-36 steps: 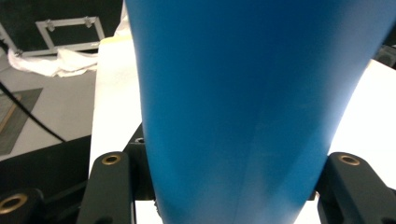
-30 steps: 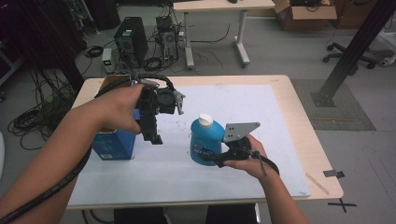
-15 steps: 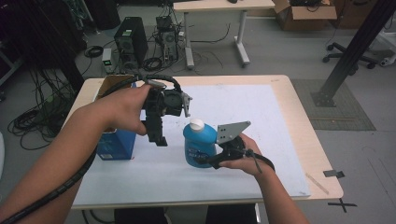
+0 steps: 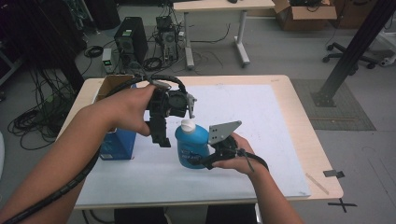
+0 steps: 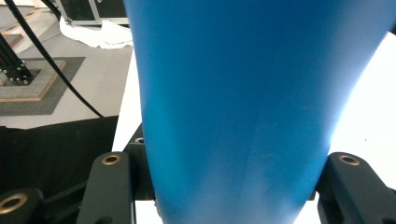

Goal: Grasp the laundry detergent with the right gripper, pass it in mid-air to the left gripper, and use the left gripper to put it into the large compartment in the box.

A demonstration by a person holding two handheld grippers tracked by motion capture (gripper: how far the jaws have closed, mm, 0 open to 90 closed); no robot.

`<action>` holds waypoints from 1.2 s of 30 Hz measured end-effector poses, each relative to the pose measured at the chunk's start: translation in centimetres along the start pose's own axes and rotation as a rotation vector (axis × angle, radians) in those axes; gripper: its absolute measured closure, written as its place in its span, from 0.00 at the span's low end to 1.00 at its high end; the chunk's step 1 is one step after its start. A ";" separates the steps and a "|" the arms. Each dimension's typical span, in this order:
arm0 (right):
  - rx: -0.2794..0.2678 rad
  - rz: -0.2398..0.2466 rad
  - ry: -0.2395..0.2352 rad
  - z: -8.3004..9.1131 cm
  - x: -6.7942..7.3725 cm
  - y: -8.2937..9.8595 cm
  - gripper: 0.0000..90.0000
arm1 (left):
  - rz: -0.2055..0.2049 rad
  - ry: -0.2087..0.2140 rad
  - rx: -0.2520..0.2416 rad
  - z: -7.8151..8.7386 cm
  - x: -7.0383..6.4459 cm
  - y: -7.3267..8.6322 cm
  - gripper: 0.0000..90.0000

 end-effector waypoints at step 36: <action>0.013 0.001 -0.002 -1.6 0.2 -1.4 0.48 | -0.048 -0.022 0.034 -1.5 -0.8 -2.3 0.00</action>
Point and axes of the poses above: each handheld gripper's, and its own axes: z roughly backward along the jaws, y roughly out of its underside, x roughly to its left, the point moved 10 cm from there along -z, roughly forward along the jaws, and after that the axes turned 13 degrees about x, right-handed, at the moved point
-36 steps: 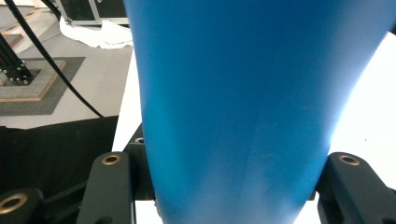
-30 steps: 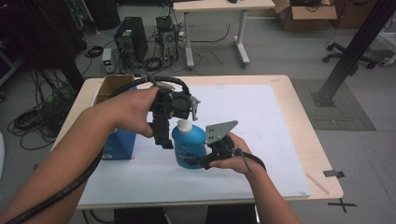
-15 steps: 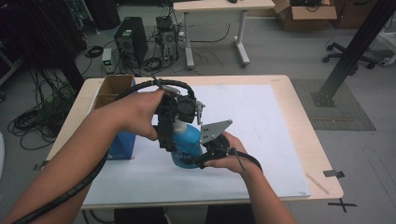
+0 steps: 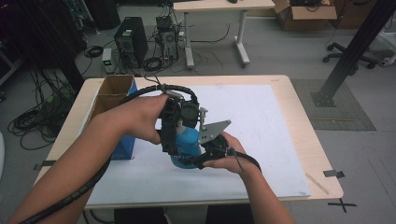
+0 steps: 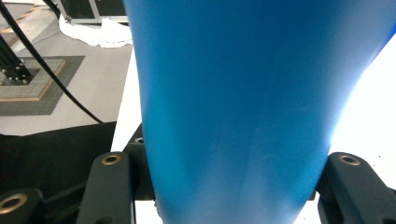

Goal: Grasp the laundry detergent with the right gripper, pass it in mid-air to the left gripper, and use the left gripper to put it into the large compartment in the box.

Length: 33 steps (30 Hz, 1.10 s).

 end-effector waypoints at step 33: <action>0.000 -0.003 0.002 -0.3 -0.1 -0.3 0.48 | 0.004 -0.038 0.040 -0.4 0.3 0.0 0.14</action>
Point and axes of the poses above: each handheld gripper's, and its own axes: z roughly backward along the jaws, y roughly out of its underside, x roughly to its left, the point moved 10 cm from there along -z, roughly forward along the jaws, and after that the axes turned 13 degrees about x, right-handed, at the moved point
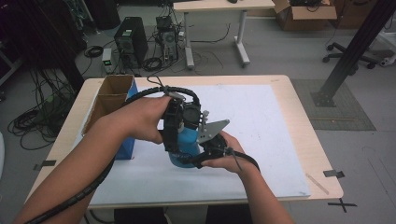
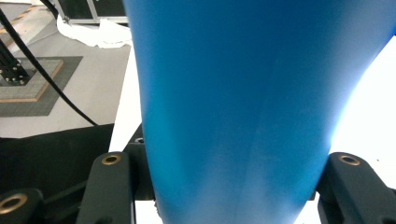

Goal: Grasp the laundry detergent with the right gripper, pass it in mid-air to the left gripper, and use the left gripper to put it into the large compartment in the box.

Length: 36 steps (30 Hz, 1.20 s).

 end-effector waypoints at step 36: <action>-0.011 0.001 0.016 0.3 0.0 -0.2 0.48 | -0.009 -0.025 0.005 0.5 -0.2 -0.2 0.42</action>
Point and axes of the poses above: each handheld gripper's, and its own axes: z roughly backward along the jaws, y roughly out of its underside, x roughly to its left, the point moved 10 cm from there along -z, roughly forward along the jaws, and after that the axes turned 13 degrees about x, right-handed, at the moved point
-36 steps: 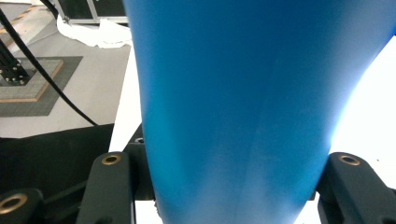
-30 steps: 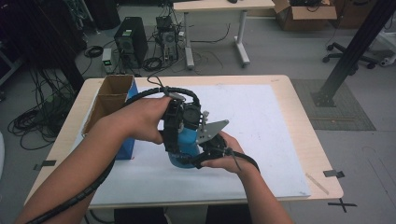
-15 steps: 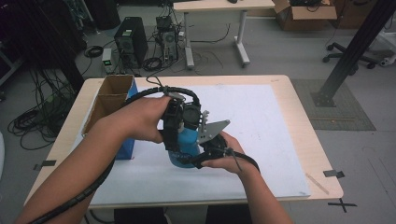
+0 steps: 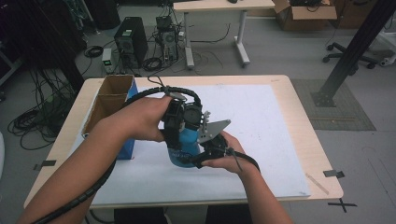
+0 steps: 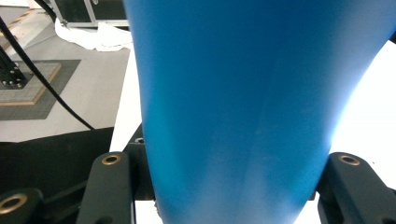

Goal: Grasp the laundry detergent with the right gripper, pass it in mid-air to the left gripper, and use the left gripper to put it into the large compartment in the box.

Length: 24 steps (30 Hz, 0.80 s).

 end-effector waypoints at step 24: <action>-0.056 0.016 0.016 0.0 0.2 -0.6 0.45 | 0.008 -0.013 0.065 0.6 -0.4 0.1 0.44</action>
Point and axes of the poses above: each handheld gripper's, and its own axes: z roughly backward along the jaws, y roughly out of its underside, x roughly to its left, the point moved 10 cm from there along -z, roughly forward along the jaws, and after that the axes turned 13 degrees about x, right-handed, at the moved point
